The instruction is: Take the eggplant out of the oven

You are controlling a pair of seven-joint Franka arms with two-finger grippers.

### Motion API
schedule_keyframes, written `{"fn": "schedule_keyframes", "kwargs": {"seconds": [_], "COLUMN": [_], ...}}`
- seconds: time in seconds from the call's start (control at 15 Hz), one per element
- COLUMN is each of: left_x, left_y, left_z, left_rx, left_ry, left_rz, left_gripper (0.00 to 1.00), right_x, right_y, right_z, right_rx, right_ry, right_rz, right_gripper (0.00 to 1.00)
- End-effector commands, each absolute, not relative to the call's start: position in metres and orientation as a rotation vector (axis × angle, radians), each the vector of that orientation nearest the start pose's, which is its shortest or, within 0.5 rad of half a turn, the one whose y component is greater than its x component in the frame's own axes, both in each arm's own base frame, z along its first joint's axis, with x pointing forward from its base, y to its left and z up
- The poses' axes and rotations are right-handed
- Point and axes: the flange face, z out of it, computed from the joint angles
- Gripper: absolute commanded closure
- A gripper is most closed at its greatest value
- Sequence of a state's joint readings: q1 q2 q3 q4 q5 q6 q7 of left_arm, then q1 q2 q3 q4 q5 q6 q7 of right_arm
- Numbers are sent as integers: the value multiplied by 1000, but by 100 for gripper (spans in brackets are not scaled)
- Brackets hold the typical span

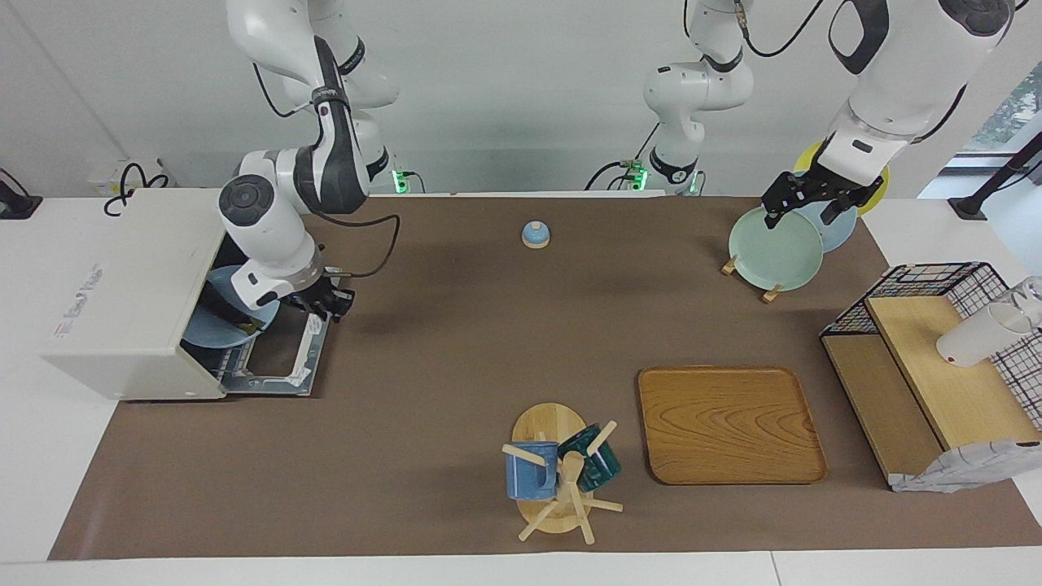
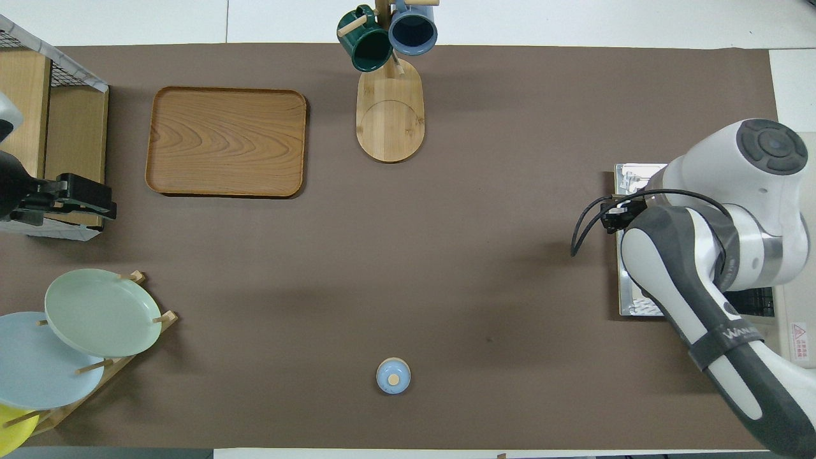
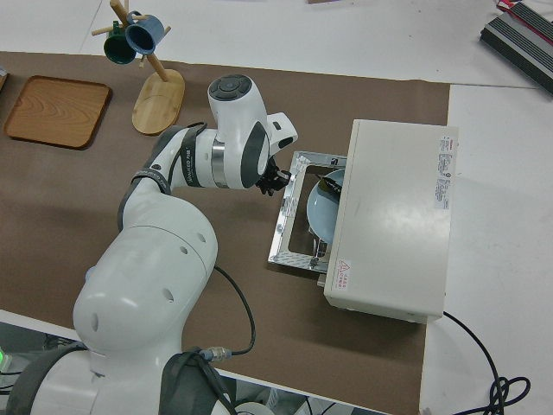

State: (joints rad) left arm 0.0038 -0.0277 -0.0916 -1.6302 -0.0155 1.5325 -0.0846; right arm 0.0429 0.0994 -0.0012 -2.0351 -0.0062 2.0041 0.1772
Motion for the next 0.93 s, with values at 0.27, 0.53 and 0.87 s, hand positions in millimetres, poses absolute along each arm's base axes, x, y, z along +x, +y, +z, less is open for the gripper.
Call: {"fn": "schedule_keyframes", "kwargs": {"seconds": [0.27,0.53,0.87], "left_x": [532,532,532], "left_y": [-48,-47,-47], "left_z": [613,613,613], "left_rx": [-3128,-3127,-3127], "left_ry": [-12,-22,-22], "left_rz": [102,107,114], "left_gripper": [0,0,0], "right_x": [533,527,524], "right_y": [-17,-35,-44], "right_z": [401,394,387], "right_rx": [-3229,-3247,-3270], "right_ry": [154,-24,-275], "right_rz": [307,305,281], "right_gripper": [53,56,57]}}
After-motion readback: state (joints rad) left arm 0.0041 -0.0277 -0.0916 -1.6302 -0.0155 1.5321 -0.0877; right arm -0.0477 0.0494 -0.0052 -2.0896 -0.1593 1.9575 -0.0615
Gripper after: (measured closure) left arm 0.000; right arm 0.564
